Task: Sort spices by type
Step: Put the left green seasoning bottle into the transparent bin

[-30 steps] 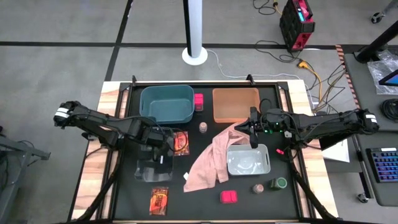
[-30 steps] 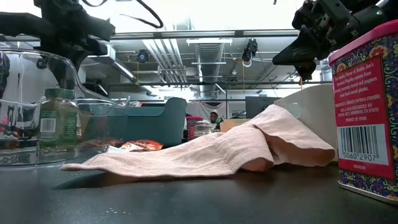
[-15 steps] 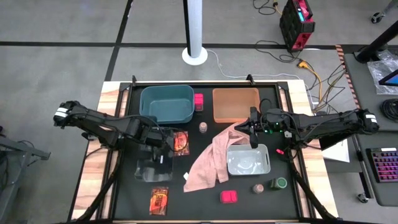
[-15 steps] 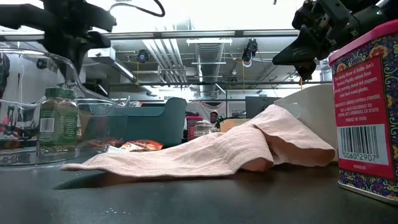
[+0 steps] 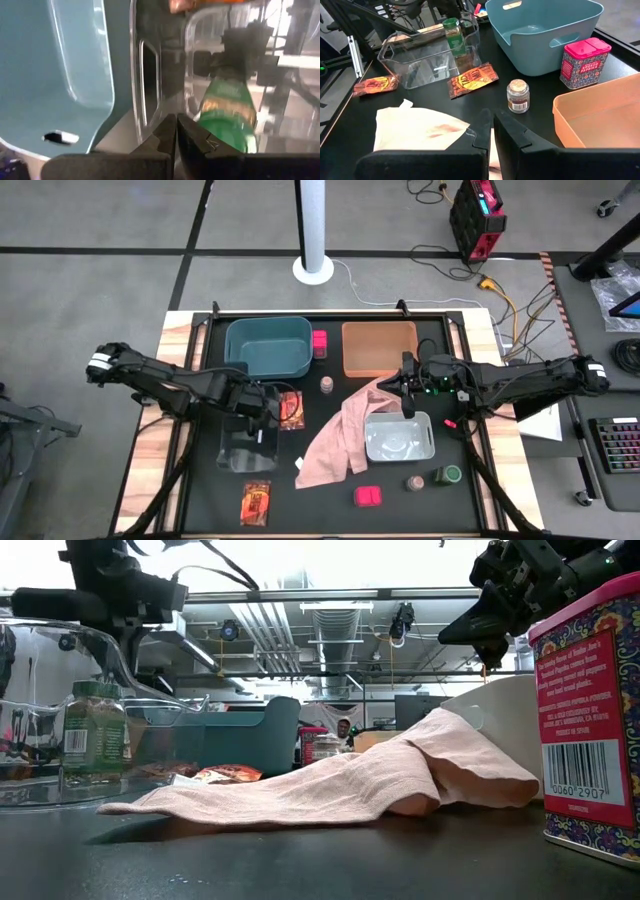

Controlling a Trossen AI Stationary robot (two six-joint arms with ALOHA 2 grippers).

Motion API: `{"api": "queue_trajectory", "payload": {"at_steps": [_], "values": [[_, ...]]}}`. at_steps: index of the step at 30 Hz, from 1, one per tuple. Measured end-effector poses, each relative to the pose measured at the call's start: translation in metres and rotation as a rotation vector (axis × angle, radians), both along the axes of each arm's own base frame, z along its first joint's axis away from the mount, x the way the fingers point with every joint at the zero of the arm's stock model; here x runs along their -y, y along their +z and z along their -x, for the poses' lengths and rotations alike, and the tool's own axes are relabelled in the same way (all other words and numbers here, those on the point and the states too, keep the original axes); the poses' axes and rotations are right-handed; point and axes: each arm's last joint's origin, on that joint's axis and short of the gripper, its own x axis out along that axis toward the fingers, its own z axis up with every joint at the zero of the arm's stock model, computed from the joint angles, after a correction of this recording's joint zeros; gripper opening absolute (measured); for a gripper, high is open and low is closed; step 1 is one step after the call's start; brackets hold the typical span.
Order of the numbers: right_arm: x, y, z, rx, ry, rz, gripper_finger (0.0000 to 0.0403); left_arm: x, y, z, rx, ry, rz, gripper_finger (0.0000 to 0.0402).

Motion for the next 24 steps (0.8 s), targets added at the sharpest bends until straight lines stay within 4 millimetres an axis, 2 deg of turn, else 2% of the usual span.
{"api": "queue_trajectory", "payload": {"at_steps": [8, 24], "values": [[0.0000, 0.0000, 0.0000, 0.000, 0.000, -0.001, 0.0013, 0.0010, -0.0043, -0.0015, 0.019, 0.002, 0.019, 0.0000], [0.0000, 0.0000, 0.0000, 0.000, 0.000, -0.001, 0.0013, 0.0072, -0.0059, -0.0014, -0.008, -0.007, 0.189, 0.0000]]}}
